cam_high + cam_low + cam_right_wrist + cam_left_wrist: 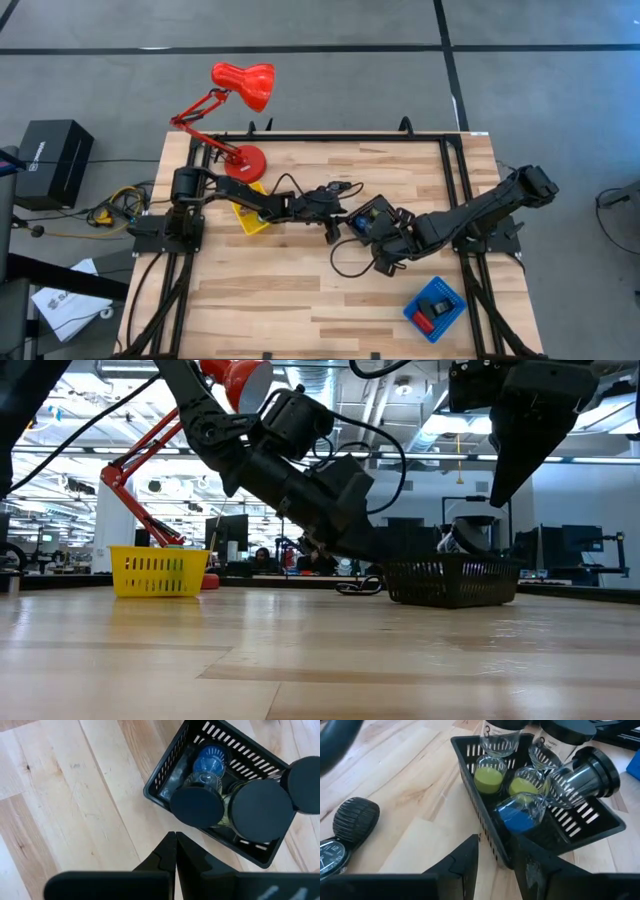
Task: Pick & Place Office items
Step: Move the black bin to the center of the table
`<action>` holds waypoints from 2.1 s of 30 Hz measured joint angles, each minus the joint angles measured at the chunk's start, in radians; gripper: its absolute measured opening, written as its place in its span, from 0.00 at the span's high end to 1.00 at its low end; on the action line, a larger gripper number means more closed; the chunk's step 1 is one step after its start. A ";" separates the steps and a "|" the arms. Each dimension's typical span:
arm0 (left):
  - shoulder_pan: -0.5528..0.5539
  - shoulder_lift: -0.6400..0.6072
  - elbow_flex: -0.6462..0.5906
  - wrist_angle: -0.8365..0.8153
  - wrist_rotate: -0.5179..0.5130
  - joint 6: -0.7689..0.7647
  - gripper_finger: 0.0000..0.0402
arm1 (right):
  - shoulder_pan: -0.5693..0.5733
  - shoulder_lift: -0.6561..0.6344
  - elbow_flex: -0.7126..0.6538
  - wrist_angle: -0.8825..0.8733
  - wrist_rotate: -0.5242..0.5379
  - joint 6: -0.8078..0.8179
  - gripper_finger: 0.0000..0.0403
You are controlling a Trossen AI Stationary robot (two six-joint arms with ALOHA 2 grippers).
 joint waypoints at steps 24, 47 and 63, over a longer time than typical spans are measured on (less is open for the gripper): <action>0.011 -0.033 -0.001 -0.056 0.071 0.000 0.98 | 0.000 0.000 0.000 -0.004 0.000 0.000 1.00; -0.043 -0.225 -0.002 -0.452 0.065 -0.023 1.00 | 0.034 0.000 0.000 -0.056 0.002 0.044 1.00; -0.167 -0.269 -0.002 -0.520 0.042 -0.001 1.00 | 0.030 0.000 -0.001 -0.174 0.002 0.123 1.00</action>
